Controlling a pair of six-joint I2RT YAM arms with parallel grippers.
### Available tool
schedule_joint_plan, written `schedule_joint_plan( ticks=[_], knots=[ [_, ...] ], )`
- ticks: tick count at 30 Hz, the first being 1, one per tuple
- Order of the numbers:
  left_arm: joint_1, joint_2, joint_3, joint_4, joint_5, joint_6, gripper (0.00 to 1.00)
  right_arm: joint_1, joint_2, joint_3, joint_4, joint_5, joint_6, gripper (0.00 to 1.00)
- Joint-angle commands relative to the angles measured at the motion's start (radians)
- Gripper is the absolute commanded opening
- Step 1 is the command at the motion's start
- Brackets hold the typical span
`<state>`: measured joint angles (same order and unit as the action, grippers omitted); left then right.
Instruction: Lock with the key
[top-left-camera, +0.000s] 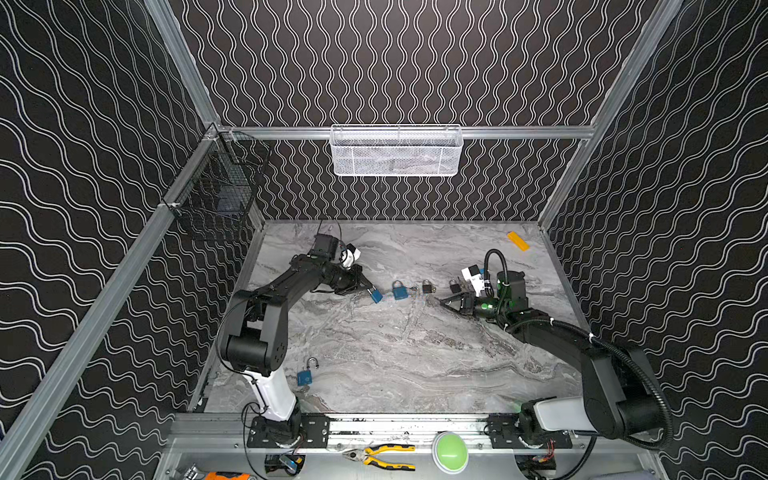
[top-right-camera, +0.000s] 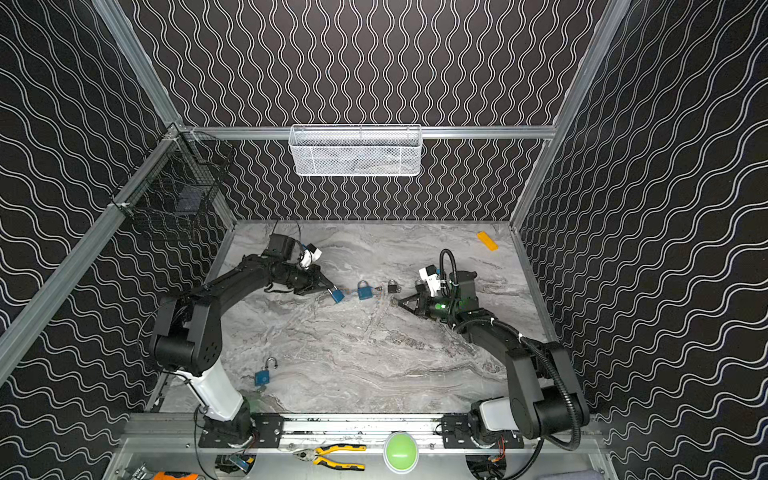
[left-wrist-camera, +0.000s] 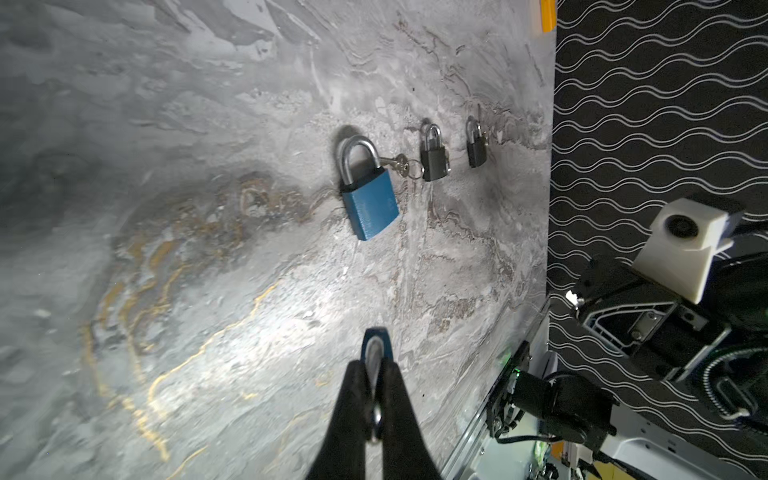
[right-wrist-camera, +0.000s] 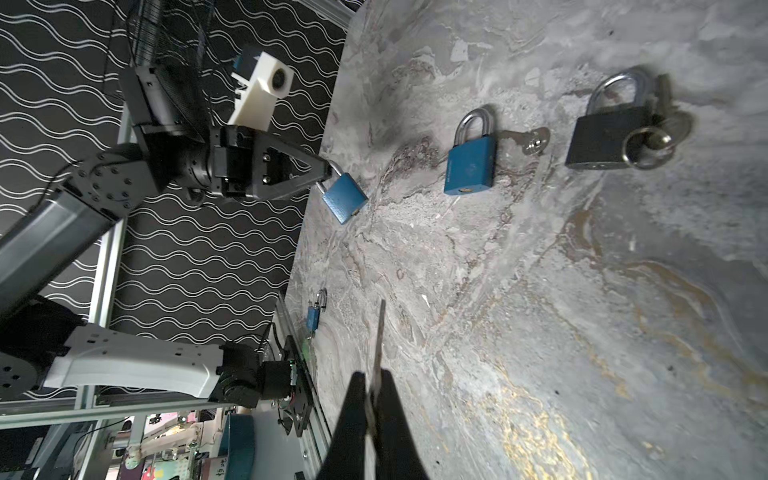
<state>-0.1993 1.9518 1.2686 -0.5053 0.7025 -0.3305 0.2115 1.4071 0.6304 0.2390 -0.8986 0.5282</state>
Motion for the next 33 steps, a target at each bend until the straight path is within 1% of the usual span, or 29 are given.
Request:
schedule_joint_plan(
  ticks=[1,3,6,8,13,16,19,23,27,28,29,33],
  knots=[
    [0.008,0.05,0.1,-0.174,-0.046,0.15,0.0,-0.001,0.019,0.038,-0.099,0.017,-0.073,0.0],
    [0.008,0.093,0.168,-0.232,-0.017,0.215,0.0,0.001,0.044,0.06,-0.102,0.008,-0.081,0.0],
    [0.008,0.147,0.247,-0.31,0.012,0.333,0.0,0.003,0.088,0.073,-0.058,-0.021,-0.065,0.0],
    [0.009,0.159,0.275,-0.334,0.004,0.371,0.0,0.01,0.12,0.078,-0.019,-0.041,-0.046,0.0],
    [0.024,0.247,0.379,-0.442,-0.013,0.447,0.0,0.058,0.177,0.106,0.037,-0.015,-0.01,0.0],
    [0.031,0.303,0.429,-0.485,-0.016,0.485,0.0,0.089,0.199,0.114,0.088,0.048,0.028,0.0],
    [0.039,0.353,0.471,-0.517,-0.04,0.503,0.0,0.124,0.223,0.094,0.2,0.123,0.108,0.0],
    [0.055,0.396,0.495,-0.524,-0.024,0.518,0.0,0.18,0.279,0.115,0.269,0.218,0.161,0.0],
    [0.058,0.429,0.533,-0.545,-0.016,0.542,0.0,0.219,0.321,0.159,0.284,0.293,0.178,0.0],
    [0.058,0.438,0.544,-0.549,-0.016,0.543,0.0,0.219,0.329,0.17,0.28,0.306,0.175,0.0],
    [0.058,0.452,0.555,-0.556,-0.018,0.544,0.0,0.255,0.34,0.188,0.274,0.324,0.171,0.0],
    [0.058,0.503,0.609,-0.585,-0.029,0.532,0.0,0.289,0.393,0.255,0.256,0.368,0.152,0.0]
  ],
)
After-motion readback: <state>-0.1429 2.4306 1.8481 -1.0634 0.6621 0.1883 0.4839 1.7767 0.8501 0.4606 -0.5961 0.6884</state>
